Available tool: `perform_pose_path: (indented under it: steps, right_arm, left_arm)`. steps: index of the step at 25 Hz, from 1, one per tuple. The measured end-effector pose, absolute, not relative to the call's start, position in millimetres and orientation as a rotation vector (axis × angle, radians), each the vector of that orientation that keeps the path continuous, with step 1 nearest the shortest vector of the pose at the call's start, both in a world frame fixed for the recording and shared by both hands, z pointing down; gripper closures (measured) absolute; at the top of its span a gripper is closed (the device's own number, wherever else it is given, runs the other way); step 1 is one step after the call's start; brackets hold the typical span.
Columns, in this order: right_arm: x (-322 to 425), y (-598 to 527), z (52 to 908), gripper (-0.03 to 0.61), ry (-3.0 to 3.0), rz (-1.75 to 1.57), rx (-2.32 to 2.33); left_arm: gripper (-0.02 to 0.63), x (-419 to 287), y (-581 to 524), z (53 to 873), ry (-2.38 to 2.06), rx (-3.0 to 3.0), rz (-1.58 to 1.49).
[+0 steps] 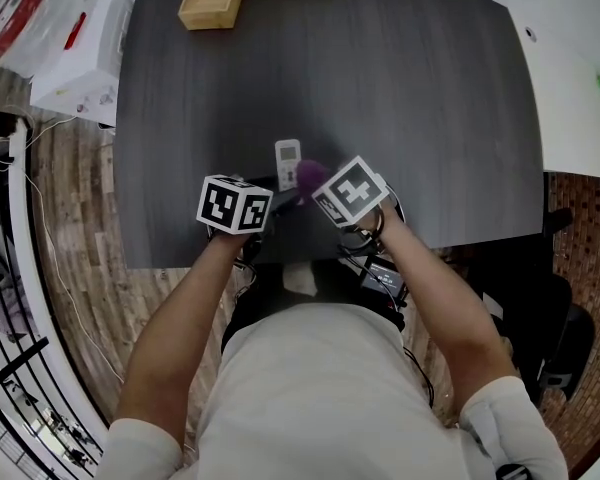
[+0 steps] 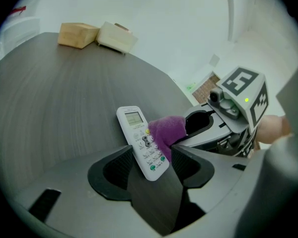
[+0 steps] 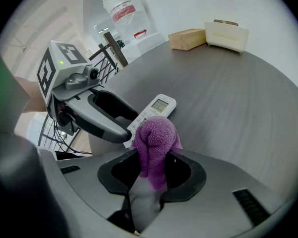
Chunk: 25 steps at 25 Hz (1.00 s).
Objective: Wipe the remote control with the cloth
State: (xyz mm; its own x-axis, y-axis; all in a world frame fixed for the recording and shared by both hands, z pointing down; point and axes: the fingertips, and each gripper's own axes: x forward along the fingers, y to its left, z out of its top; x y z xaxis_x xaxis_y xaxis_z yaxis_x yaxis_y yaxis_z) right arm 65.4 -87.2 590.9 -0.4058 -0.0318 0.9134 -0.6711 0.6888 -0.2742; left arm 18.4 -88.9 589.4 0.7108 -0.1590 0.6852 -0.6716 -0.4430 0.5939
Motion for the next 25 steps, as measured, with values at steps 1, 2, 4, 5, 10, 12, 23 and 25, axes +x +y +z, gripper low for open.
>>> perform_pose_path:
  steps: [1, 2, 4, 5, 10, 12, 23, 25]
  right_arm:
    - [65.1, -86.3, 590.8, 0.454, -1.875, 0.781, 0.552]
    - [65.2, -85.7, 591.0, 0.454, -1.876, 0.781, 0.554]
    - [65.6, -87.9, 591.7, 0.454, -1.882, 0.783, 0.562]
    - [66.0, -90.4, 591.3, 0.454, -1.888, 0.786, 0.568]
    - [87.9, -92.8, 581.4, 0.454, -1.916, 0.828, 0.677]
    - [97.9, -92.9, 573.0, 0.454, -1.930, 0.875, 0.759]
    - [97.6, -72.3, 492.2, 0.454, -2.094, 1.077, 1.142]
    - [97.2, -67.1, 474.7, 0.454, -2.118, 1.086, 1.204]
  left_arm:
    - [0.368, 18.6, -89.1, 589.6, -0.634, 1.979, 0.691]
    - [0.368, 18.6, -89.5, 590.0, -0.632, 1.981, 0.695]
    - [0.368, 18.0, -91.6, 590.3, -0.639, 1.985, 0.701]
    - [0.368, 17.2, -93.5, 590.5, -0.650, 1.988, 0.702]
    - [0.368, 10.3, -89.7, 583.0, -0.706, 1.999, 0.650]
    - [0.368, 2.1, -83.7, 571.2, -0.721, 2.005, 0.580]
    - [0.379, -86.8, -26.3, 457.2, -0.583, 2.009, -0.176]
    - [0.396, -96.4, -18.1, 442.5, -0.534, 2.001, -0.258]
